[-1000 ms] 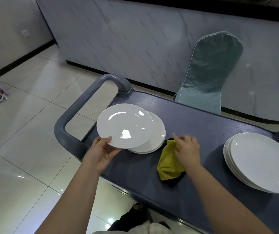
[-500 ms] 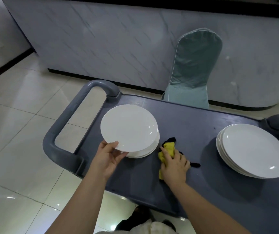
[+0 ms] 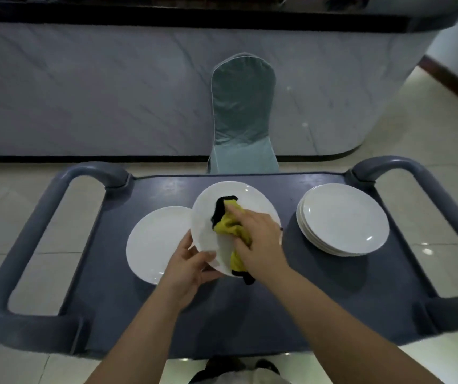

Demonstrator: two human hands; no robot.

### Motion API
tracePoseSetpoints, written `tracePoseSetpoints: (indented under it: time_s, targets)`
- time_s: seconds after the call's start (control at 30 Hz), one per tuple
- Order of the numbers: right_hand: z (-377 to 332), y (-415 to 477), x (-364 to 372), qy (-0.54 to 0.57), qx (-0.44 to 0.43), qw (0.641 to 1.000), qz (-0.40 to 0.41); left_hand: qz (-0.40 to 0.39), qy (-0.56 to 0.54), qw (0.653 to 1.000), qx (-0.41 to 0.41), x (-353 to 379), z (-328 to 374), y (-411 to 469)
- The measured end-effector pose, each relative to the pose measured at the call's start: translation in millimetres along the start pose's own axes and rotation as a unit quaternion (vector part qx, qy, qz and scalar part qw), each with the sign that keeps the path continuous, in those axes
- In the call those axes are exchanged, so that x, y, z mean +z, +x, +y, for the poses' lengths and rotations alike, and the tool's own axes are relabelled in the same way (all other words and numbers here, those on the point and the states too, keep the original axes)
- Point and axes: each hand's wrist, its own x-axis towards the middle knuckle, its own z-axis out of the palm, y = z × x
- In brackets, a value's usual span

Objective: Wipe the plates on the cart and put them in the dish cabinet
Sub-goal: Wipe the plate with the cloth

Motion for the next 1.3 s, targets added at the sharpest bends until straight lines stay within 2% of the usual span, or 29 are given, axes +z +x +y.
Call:
tracePoseSetpoints:
  time_s: [0.1, 0.17, 0.23, 0.4, 0.47, 0.6, 0.7, 0.87, 0.97, 1.1, 1.13, 1.2, 1.3]
  targets:
    - [8.3, 24.5, -6.2, -0.049, -0.002, 0.999, -0.007, -0.059, 0.007, 0.998, -0.013, 26.8, -0.2, -0.6]
    - [31.4, 41.6, -29.2, -0.077, 0.061, 0.995, 0.006, -0.05, 0.012, 0.999, -0.01, 36.0, 1.6, 2.8]
    - [48.4, 37.4, -52.7, -0.104, 0.076, 0.991, 0.023, -0.036, 0.003, 0.999, -0.006, 42.1, 6.9, 6.8]
    - [17.3, -15.8, -54.5, -0.065, -0.059, 0.996, -0.007, -0.1, 0.006, 0.995, 0.007, 56.2, 11.6, 13.9]
    - [11.1, 5.7, -51.5, -0.054, -0.047, 0.997, -0.014, -0.115, -0.001, 0.993, -0.005, 64.2, 4.9, 15.6]
    - [39.4, 48.6, -47.9, -0.061, 0.067, 0.995, -0.035, -0.048, -0.039, 0.998, -0.018, 63.9, -6.3, 20.3]
    - [65.6, 28.0, -40.9, -0.098, 0.097, 0.989, -0.054, -0.001, -0.062, 0.998, -0.01, 53.3, -8.4, 24.8]
    - [46.7, 4.1, -9.8, -0.031, -0.012, 0.988, -0.15, -0.027, -0.042, 0.999, -0.007, 51.2, -18.6, 21.8]
    - [47.7, 35.7, -1.7, -0.03, 0.012, 0.993, -0.111, -0.019, -0.027, 0.999, -0.006, 48.9, -25.4, 16.1]
    - [69.5, 38.5, -5.5, -0.047, 0.123, 0.991, -0.038, 0.027, -0.039, 0.998, 0.03, 39.9, -15.7, 15.3]
    - [67.2, 26.1, -3.3, -0.035, 0.121, 0.992, -0.027, 0.027, -0.039, 0.998, 0.041, 37.8, -12.2, 16.9]
    - [48.4, -2.9, 6.0, 0.007, 0.059, 0.997, -0.041, 0.006, -0.033, 0.998, 0.05, 35.6, -7.6, 19.8]
    - [27.6, -5.0, 15.7, 0.019, -0.033, 0.997, -0.073, -0.024, -0.027, 0.999, 0.019, 35.2, -13.9, 18.7]
